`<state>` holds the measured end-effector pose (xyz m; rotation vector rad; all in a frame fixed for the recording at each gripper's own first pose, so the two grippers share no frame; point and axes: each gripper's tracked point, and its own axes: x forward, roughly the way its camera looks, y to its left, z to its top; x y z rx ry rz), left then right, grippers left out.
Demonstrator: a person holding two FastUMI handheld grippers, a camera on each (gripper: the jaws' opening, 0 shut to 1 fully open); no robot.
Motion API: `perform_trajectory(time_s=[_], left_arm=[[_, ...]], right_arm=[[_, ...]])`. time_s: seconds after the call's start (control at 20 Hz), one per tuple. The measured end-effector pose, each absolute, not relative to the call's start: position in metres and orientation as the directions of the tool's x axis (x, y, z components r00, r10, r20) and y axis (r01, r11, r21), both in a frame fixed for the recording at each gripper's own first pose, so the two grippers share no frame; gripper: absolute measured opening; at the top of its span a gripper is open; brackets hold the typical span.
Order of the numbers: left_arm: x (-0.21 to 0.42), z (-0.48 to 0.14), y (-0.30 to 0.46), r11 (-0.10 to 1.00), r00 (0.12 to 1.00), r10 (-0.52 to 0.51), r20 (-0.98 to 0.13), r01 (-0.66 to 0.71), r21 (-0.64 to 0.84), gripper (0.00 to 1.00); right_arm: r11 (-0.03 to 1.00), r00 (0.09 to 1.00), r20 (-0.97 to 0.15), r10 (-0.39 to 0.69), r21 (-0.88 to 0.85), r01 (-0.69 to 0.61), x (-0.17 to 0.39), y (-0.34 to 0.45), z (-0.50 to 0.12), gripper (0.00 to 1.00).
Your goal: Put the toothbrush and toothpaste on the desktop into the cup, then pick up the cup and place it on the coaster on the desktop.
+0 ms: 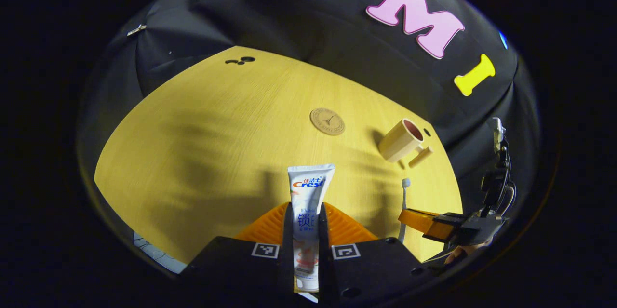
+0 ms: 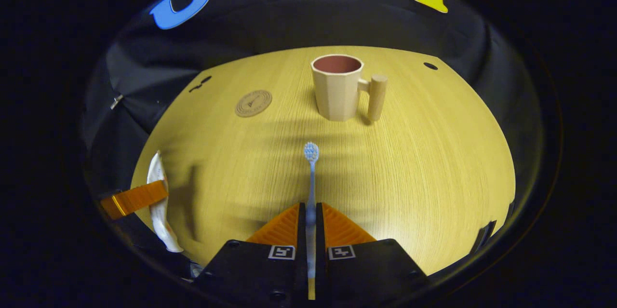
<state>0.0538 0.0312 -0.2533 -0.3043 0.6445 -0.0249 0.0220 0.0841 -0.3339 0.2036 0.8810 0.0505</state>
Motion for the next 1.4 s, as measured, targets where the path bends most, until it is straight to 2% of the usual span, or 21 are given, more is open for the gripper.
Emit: perform_trajectory(time_s=[0.15,0.2,0.25,0.3,0.4,0.7,0.8,0.9,1.05,1.4], left_arm=[[0.072,-0.228,0.011,0.943,0.848,-0.156,-0.506,-0.025,-0.333,0.25],[0.078,-0.219,0.004,0.939,0.862,-0.166,-0.478,-0.011,-0.344,0.3],[0.083,-0.209,-0.003,0.935,0.877,-0.174,-0.448,0.005,-0.354,0.3],[0.091,-0.2,-0.011,0.932,0.891,-0.186,-0.414,0.027,-0.362,0.25],[0.106,-0.18,-0.033,0.918,0.913,-0.224,-0.34,0.081,-0.389,0.25],[0.166,-0.115,-0.103,0.834,0.939,-0.341,-0.041,0.281,-0.475,0.25],[0.19,-0.092,-0.132,0.812,0.923,-0.371,0.103,0.376,-0.447,0.25],[0.21,-0.087,-0.149,0.82,0.906,-0.385,0.173,0.422,-0.387,0.24],[0.248,-0.094,-0.169,0.836,0.894,-0.394,0.214,0.445,-0.319,0.24],[0.297,-0.134,-0.181,0.847,0.9,-0.377,0.218,0.431,-0.312,0.25]], right_arm=[[0.966,0.706,-0.688,0.168,0.258,0.021,0.024,0.077,-0.308,0.1],[0.961,0.726,-0.663,0.181,0.275,0.011,0.024,0.075,-0.3,0.1],[0.958,0.747,-0.638,0.189,0.288,0.004,0.024,0.07,-0.293,0.1],[0.955,0.768,-0.611,0.194,0.298,-0.005,0.025,0.066,-0.286,0.1],[0.945,0.806,-0.548,0.221,0.325,-0.039,0.027,0.062,-0.266,0.1],[0.912,0.87,-0.419,0.261,0.401,-0.081,0.045,0.037,-0.235,0.1],[0.905,0.897,-0.364,0.249,0.417,-0.082,0.067,0.019,-0.226,0.1],[0.899,0.915,-0.328,0.234,0.431,-0.075,0.079,0.003,-0.225,0.1],[0.893,0.931,-0.294,0.214,0.446,-0.064,0.097,-0.015,-0.229,0.1],[0.883,0.945,-0.261,0.198,0.465,-0.056,0.118,-0.035,-0.237,0.1]])
